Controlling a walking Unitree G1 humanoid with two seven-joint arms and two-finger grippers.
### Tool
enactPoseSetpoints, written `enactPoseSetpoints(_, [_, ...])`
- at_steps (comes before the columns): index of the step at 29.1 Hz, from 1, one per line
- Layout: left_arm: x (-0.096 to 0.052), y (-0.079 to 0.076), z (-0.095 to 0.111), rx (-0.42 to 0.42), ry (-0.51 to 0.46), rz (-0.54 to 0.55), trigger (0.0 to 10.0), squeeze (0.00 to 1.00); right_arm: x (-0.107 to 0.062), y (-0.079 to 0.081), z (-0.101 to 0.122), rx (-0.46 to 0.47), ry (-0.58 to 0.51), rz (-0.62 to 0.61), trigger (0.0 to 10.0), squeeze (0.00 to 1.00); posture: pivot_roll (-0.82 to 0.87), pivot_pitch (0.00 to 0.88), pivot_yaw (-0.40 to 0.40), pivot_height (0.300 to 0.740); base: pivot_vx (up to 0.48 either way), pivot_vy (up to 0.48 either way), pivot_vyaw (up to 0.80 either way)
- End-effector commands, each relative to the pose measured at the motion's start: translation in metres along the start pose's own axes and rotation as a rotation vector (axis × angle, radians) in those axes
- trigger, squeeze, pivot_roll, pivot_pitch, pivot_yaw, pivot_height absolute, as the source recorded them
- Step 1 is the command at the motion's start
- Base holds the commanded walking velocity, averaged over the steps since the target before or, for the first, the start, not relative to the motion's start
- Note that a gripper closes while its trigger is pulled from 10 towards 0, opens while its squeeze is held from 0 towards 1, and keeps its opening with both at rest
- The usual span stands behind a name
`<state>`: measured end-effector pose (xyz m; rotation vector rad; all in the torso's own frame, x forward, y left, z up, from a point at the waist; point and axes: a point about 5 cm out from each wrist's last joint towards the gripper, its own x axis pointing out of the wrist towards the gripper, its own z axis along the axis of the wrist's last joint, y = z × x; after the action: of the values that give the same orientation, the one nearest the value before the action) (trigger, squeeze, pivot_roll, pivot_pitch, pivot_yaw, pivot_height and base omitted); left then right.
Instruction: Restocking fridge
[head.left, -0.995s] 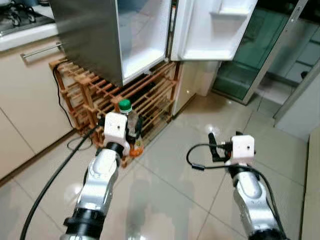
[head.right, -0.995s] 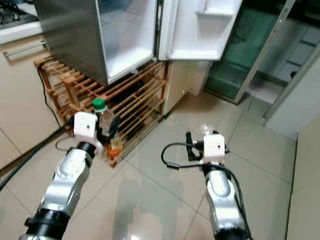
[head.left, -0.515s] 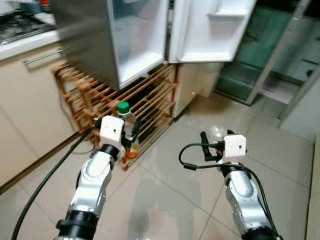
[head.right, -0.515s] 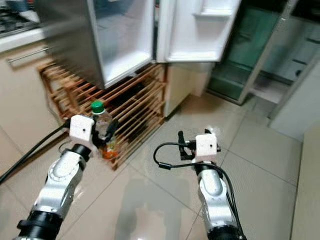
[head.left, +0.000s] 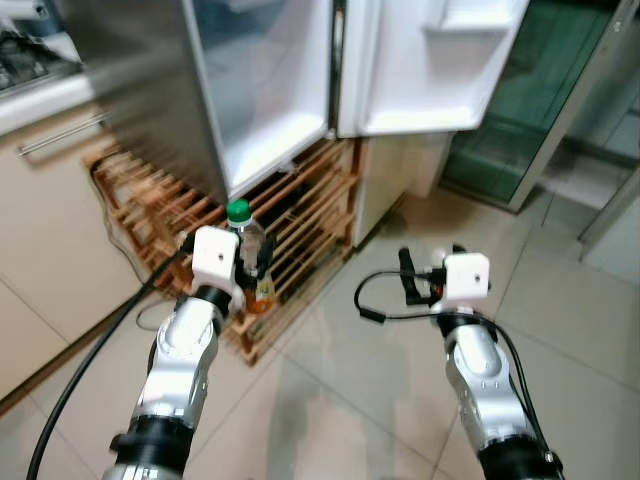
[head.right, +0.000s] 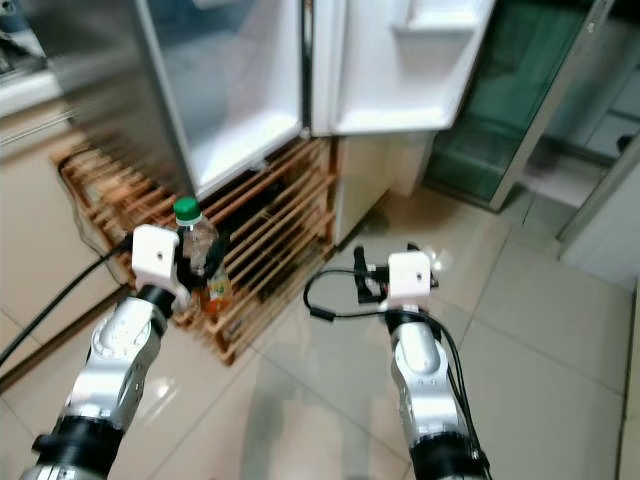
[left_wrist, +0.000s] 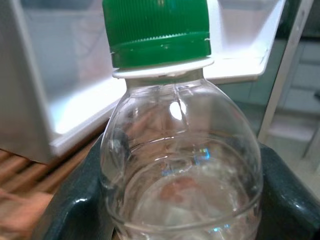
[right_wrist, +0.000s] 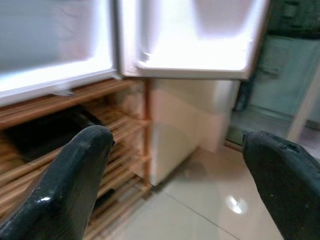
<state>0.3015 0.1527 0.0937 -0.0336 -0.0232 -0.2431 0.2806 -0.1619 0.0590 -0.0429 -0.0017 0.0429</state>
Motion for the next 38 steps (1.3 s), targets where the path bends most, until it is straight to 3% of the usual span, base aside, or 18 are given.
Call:
enactPoseSetpoints(1, [-0.011, 0.013, -0.004, -0.057, 0.018, 0.054, 10.0, 0.0, -0.008, -0.014, -0.001, 0.027, 0.008, -0.047, 10.0, 0.0, -0.09, 0.0, 0.007, 0.74, 0.48, 0.0, 0.0])
enactPoseSetpoints(5, [-0.037, 0.018, -0.01, -0.022, 0.03, 0.025, 10.0, 0.0, -0.022, -0.022, -0.006, 0.004, 0.016, -0.042, 10.0, 0.0, -0.1, 0.0, 0.004, 0.74, 0.48, 0.0, 0.0])
enactPoseSetpoints(8, [-0.046, 0.018, -0.011, 0.016, 0.041, -0.003, 10.0, 0.0, -0.027, -0.027, -0.005, -0.003, 0.012, -0.043, 10.0, 0.0, -0.09, 0.0, 0.003, 0.74, 0.48, 0.0, 0.0])
enactPoseSetpoints(14, [-0.029, 0.001, 0.001, 0.037, -0.007, -0.063, 10.0, 0.0, -0.023, -0.026, -0.002, 0.001, -0.007, -0.054, 10.0, 0.0, -0.09, 0.0, 0.009, 0.74, 0.48, 0.0, 0.0])
enactPoseSetpoints(17, [-0.021, -0.01, 0.005, 0.064, -0.024, -0.103, 10.0, 0.0, -0.019, -0.017, 0.002, -0.004, -0.012, -0.03, 10.0, 0.0, -0.1, 0.0, 0.016, 0.74, 0.48, 0.0, -0.25])
enactPoseSetpoints(32, [-0.007, -0.025, 0.016, 0.12, -0.07, -0.181, 10.0, 0.0, -0.016, -0.012, 0.003, -0.041, -0.014, 0.006, 10.0, 0.0, -0.11, 0.0, 0.016, 0.74, 0.47, 0.0, -0.2])
enactPoseSetpoints(38, [-0.007, -0.027, 0.016, 0.137, -0.071, -0.204, 10.0, 0.0, -0.018, -0.012, 0.002, -0.041, -0.012, 0.007, 10.0, 0.0, -0.11, 0.0, 0.017, 0.74, 0.449, 0.0, -0.76])
